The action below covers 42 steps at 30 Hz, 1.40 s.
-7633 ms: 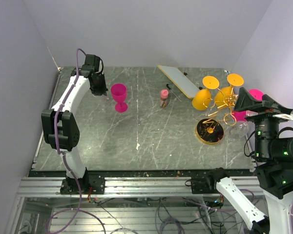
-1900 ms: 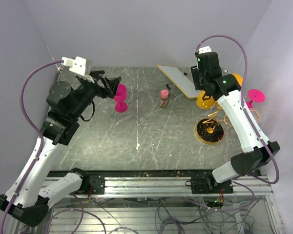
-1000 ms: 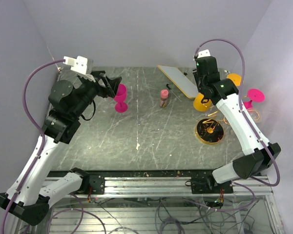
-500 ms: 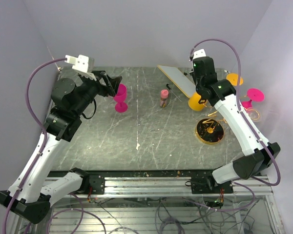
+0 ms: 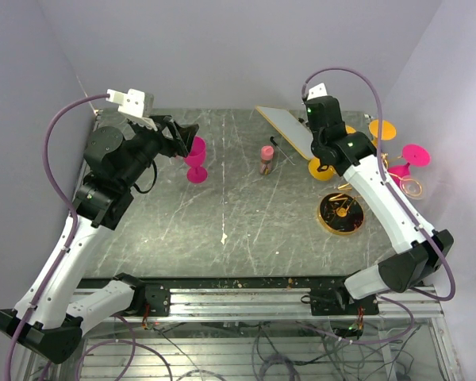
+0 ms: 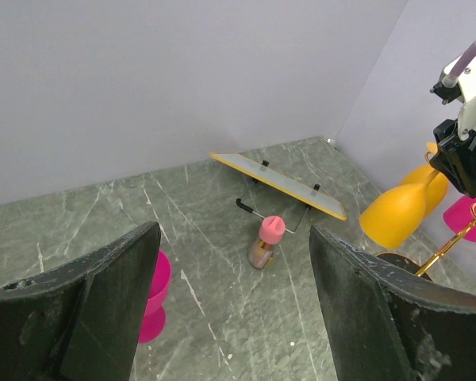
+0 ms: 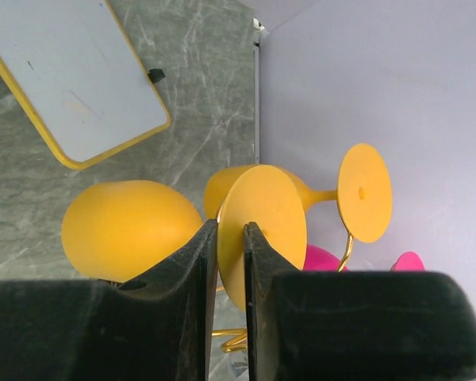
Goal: Take the wine glass off the wine glass rack
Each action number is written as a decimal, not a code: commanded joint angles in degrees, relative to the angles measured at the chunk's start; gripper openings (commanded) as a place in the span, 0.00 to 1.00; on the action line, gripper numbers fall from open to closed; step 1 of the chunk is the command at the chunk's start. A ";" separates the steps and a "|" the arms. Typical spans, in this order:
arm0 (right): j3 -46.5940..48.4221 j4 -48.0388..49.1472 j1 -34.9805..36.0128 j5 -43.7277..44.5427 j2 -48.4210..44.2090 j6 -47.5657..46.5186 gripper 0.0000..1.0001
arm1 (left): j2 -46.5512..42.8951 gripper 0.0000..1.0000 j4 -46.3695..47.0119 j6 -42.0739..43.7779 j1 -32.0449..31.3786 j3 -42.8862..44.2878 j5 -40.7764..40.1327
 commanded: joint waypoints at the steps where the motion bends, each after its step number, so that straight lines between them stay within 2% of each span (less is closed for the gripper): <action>1: -1.56 1.14 0.44 1.83 -1.28 -3.62 0.00 | -0.04 0.86 2.97 -0.38 0.37 -0.54 0.69; 4: -1.90 2.97 0.59 2.96 -2.30 -5.42 0.00 | 0.15 0.86 3.10 -0.58 0.37 -0.54 0.95; 10: -4.62 4.97 0.89 -1.53 -4.68 -10.33 0.00 | 0.24 0.86 3.14 -0.88 0.63 -0.54 1.44; 29: -5.86 10.58 0.90 6.71 -6.05 -15.21 0.00 | 1.87 0.85 3.45 -1.81 1.49 -0.59 2.91; 42: -8.37 8.66 0.90 11.07 -6.38 -11.80 0.00 | 2.46 0.85 3.28 -2.01 1.51 -0.37 3.08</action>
